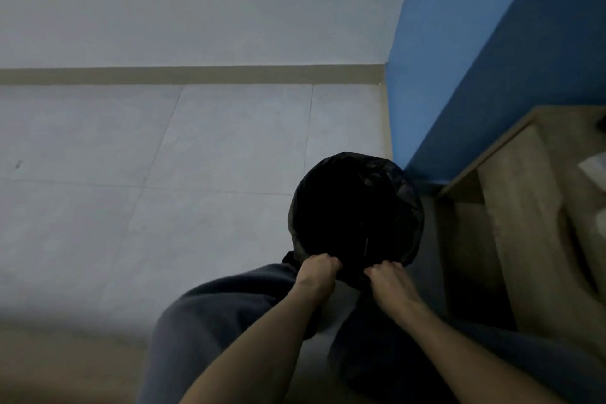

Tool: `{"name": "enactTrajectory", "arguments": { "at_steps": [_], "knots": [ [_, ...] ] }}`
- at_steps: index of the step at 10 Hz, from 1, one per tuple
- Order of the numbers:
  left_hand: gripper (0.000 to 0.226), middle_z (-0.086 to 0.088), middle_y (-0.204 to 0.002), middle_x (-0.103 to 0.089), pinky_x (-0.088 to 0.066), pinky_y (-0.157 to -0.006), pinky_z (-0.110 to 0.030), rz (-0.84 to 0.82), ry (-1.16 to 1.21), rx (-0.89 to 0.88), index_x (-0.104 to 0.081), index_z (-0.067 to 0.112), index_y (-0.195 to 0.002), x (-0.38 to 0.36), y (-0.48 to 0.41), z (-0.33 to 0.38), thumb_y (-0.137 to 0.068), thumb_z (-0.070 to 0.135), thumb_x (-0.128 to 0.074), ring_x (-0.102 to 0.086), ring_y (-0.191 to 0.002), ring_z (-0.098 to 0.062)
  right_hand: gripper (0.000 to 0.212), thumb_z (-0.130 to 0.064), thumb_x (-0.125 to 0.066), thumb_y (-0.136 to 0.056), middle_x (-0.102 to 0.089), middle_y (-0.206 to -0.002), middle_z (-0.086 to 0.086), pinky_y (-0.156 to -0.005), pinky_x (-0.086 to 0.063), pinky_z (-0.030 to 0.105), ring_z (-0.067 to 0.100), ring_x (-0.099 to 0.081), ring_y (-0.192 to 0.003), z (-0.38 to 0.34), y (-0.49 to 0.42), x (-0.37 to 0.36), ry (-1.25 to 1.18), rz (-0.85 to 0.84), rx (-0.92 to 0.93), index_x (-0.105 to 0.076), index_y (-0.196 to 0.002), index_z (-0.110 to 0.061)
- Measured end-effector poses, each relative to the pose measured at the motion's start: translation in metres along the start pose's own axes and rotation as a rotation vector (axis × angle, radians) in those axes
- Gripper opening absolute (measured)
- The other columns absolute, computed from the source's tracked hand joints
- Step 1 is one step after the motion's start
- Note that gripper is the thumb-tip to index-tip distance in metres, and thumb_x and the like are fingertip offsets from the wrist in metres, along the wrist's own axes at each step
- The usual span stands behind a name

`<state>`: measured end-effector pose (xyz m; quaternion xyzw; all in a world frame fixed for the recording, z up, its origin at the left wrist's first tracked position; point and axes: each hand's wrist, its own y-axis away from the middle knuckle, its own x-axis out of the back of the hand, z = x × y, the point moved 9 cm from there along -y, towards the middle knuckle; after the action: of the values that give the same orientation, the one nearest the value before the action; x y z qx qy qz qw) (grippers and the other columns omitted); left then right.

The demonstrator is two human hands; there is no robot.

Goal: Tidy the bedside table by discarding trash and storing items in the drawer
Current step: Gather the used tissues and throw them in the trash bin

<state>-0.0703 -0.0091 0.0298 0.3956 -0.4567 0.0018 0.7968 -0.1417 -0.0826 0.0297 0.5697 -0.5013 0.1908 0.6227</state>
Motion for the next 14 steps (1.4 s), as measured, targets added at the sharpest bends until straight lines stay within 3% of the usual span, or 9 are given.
{"name": "enactTrajectory", "arguments": {
  "at_steps": [1,3,4,6,7,9,10,12,14],
  "knots": [
    [0.031,-0.016,-0.118,-0.063,-0.049,-0.090,-0.042,-0.081,0.014,0.004,-0.062,0.009,-0.117,-0.017,0.037,0.015,-0.089,0.013,-0.050,-0.060,-0.110,-0.034,0.034,-0.004,-0.044,-0.083,-0.063,-0.117,0.013,-0.090,-0.042,0.035,0.029,-0.056,-0.108,-0.013,0.042,-0.012,-0.070,-0.034,0.006,-0.061,-0.112,-0.010],
    [0.036,-0.014,-0.118,-0.064,-0.051,-0.090,-0.041,0.047,0.205,-0.004,-0.060,0.015,-0.119,0.023,0.052,0.047,-0.084,0.017,-0.049,-0.061,-0.108,-0.033,0.040,-0.005,-0.046,-0.081,-0.059,-0.124,0.011,-0.097,-0.040,0.033,0.026,-0.051,-0.115,-0.005,0.067,0.030,-0.238,0.102,-0.029,-0.056,-0.120,-0.008],
    [0.039,-0.011,-0.114,-0.065,-0.052,-0.089,-0.040,0.292,0.365,-0.067,-0.060,0.018,-0.115,0.085,0.051,0.090,-0.081,0.017,-0.042,-0.062,-0.106,-0.029,0.046,-0.003,-0.046,-0.082,-0.053,-0.133,0.014,-0.108,-0.030,0.030,0.027,-0.044,-0.127,0.033,0.090,0.097,-0.428,0.376,-0.129,-0.051,-0.128,-0.005],
    [0.047,-0.009,-0.134,-0.049,-0.036,-0.105,-0.034,0.520,0.450,-0.311,-0.045,0.015,-0.133,0.173,0.062,0.208,-0.086,0.008,-0.047,-0.043,-0.126,-0.024,0.025,0.000,-0.056,-0.073,-0.069,-0.090,0.016,-0.074,-0.052,0.037,0.033,-0.066,-0.083,0.133,0.206,0.206,-0.408,1.056,-0.325,-0.067,-0.095,-0.004],
    [0.055,-0.007,-0.138,-0.043,-0.033,-0.106,-0.034,0.533,0.487,-0.446,-0.038,0.018,-0.138,0.189,0.070,0.261,-0.085,0.008,-0.051,-0.036,-0.130,-0.023,0.024,-0.001,-0.064,-0.073,-0.066,-0.092,0.013,-0.071,-0.049,0.035,0.031,-0.063,-0.084,0.171,0.255,0.213,-0.365,1.104,-0.474,-0.065,-0.096,-0.008],
    [0.070,-0.006,-0.157,-0.010,-0.032,-0.110,-0.044,0.390,0.389,-0.590,-0.026,0.033,-0.144,0.176,0.062,0.358,-0.084,0.028,-0.062,-0.022,-0.142,-0.030,0.078,-0.033,-0.068,-0.072,-0.034,-0.145,0.010,-0.098,-0.038,0.040,0.031,-0.038,-0.129,0.234,0.287,0.148,-0.182,0.527,-0.753,-0.030,-0.139,-0.022],
    [0.061,-0.007,-0.158,0.003,-0.031,-0.112,-0.045,0.314,0.260,-0.517,-0.035,0.031,-0.141,0.161,0.045,0.378,-0.086,0.035,-0.060,-0.019,-0.143,-0.035,0.066,-0.028,-0.062,-0.079,-0.040,-0.141,0.008,-0.098,-0.038,0.033,0.026,-0.041,-0.126,0.252,0.288,0.114,-0.440,0.454,-0.772,-0.033,-0.138,-0.022],
    [0.039,-0.003,-0.153,-0.015,-0.047,-0.098,-0.041,0.422,0.230,-0.462,-0.060,0.008,-0.120,0.166,0.042,0.372,-0.087,0.028,-0.061,-0.050,-0.120,-0.034,0.029,-0.007,-0.049,-0.085,-0.064,-0.110,0.013,-0.082,-0.045,0.034,0.029,-0.058,-0.101,0.261,0.297,0.120,-0.544,0.638,-0.728,-0.064,-0.109,-0.011],
    [0.037,-0.003,-0.141,-0.034,-0.050,-0.094,-0.040,0.546,0.334,-0.417,-0.067,0.009,-0.111,0.191,0.063,0.320,-0.083,0.033,-0.066,-0.055,-0.111,-0.031,0.023,-0.013,-0.052,-0.080,-0.070,-0.082,0.015,-0.069,-0.052,0.036,0.032,-0.068,-0.074,0.232,0.275,0.172,-0.332,0.837,-0.626,-0.071,-0.087,-0.003]
  ]
}}
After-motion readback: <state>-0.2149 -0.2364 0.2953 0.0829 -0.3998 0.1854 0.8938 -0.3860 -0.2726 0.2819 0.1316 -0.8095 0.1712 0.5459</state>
